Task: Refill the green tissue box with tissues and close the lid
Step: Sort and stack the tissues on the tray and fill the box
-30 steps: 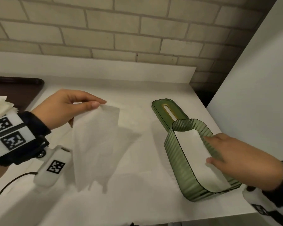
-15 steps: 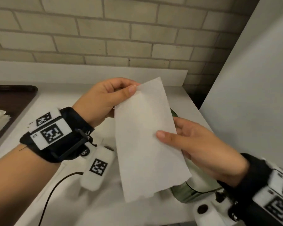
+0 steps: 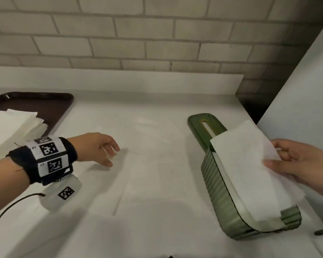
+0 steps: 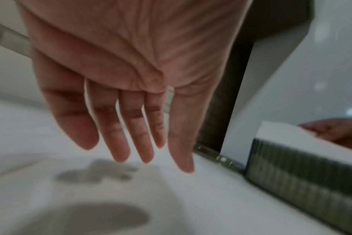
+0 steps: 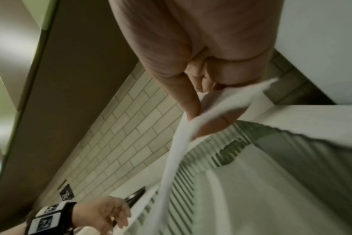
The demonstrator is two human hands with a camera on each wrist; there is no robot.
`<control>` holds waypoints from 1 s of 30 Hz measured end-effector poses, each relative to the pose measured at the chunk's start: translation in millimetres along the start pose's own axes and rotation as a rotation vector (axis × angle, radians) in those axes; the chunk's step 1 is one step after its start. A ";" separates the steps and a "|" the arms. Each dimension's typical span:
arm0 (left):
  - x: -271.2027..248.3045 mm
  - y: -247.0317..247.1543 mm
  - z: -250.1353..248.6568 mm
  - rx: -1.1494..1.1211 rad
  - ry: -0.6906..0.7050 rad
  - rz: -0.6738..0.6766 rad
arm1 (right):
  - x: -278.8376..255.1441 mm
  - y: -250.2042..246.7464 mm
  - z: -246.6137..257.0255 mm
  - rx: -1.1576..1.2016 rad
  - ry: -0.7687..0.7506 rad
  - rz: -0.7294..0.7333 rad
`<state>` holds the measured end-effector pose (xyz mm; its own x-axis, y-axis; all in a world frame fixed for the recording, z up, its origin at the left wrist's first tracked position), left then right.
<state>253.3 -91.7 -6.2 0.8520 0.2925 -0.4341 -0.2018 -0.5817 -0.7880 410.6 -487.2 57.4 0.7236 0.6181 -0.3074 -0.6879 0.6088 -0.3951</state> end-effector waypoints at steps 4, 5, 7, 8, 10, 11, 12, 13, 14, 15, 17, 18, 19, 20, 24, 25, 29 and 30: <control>12.5 0.9 15.4 0.161 -0.053 -0.046 | 11.3 -20.9 -39.0 -0.069 0.092 -0.092; 16.9 1.3 16.8 0.186 -0.055 -0.048 | 13.2 -21.7 -44.0 -0.118 0.091 -0.110; 26.9 3.3 16.8 0.232 -0.042 -0.031 | 14.3 -13.3 -39.6 -0.204 0.102 -0.154; 31.5 4.1 15.8 0.257 -0.031 -0.026 | 13.9 -7.2 -35.4 -0.224 0.116 -0.170; 38.7 4.2 13.6 0.294 -0.014 -0.029 | 15.3 0.6 -35.8 -0.292 0.144 -0.148; 41.2 3.9 13.2 0.288 -0.007 -0.032 | 17.3 2.2 -37.3 -0.350 0.144 -0.135; 43.6 3.0 12.2 0.263 0.007 -0.036 | 17.5 3.9 -36.4 -0.414 0.141 -0.127; 44.5 1.8 10.5 0.230 0.026 -0.043 | 17.4 4.1 -37.2 -0.460 0.146 -0.120; 44.6 0.3 8.9 0.203 0.043 -0.049 | 17.8 4.6 -38.6 -0.494 0.146 -0.114; 44.3 -1.5 6.8 0.190 0.060 -0.059 | 17.9 6.3 -39.8 -0.520 0.143 -0.103; 41.7 -6.4 2.1 0.198 0.082 -0.107 | 17.9 12.7 -41.5 -0.557 0.138 -0.058; 39.6 -9.3 -0.3 0.201 0.086 -0.136 | 16.8 17.4 -40.6 -0.578 0.139 -0.025; 37.3 -11.9 -2.6 0.196 0.086 -0.160 | 15.5 21.2 -40.9 -0.606 0.137 0.011; 35.1 -14.5 -4.3 0.177 0.085 -0.179 | 14.3 24.1 -40.1 -0.648 0.132 0.042; 22.2 -26.3 -15.2 0.058 0.098 -0.212 | 7.9 30.8 -30.4 -0.842 0.084 0.095; 17.7 -30.4 -20.3 0.031 0.105 -0.223 | 7.0 30.6 -28.5 -0.878 0.067 0.089; -1.0 -46.6 -40.4 -0.160 0.200 -0.276 | 7.7 26.1 -28.1 -0.928 0.036 0.048; -5.2 -49.6 -44.4 -0.192 0.231 -0.285 | 7.7 24.8 -28.0 -0.914 0.032 0.034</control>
<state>280.3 -98.1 54.5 0.9513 0.2969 -0.0831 0.1333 -0.6392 -0.7574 400.6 -481.2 21.0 0.7142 0.6063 -0.3497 -0.4057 -0.0486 -0.9127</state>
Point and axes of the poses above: each hand's wrist, its own x-axis towards the middle knuckle, its own y-axis out of the palm, z = x × y, the point moved 5 cm from there along x, towards the middle knuckle, and after that the axes turned 3 degrees about -x, right-handed, at the moved point
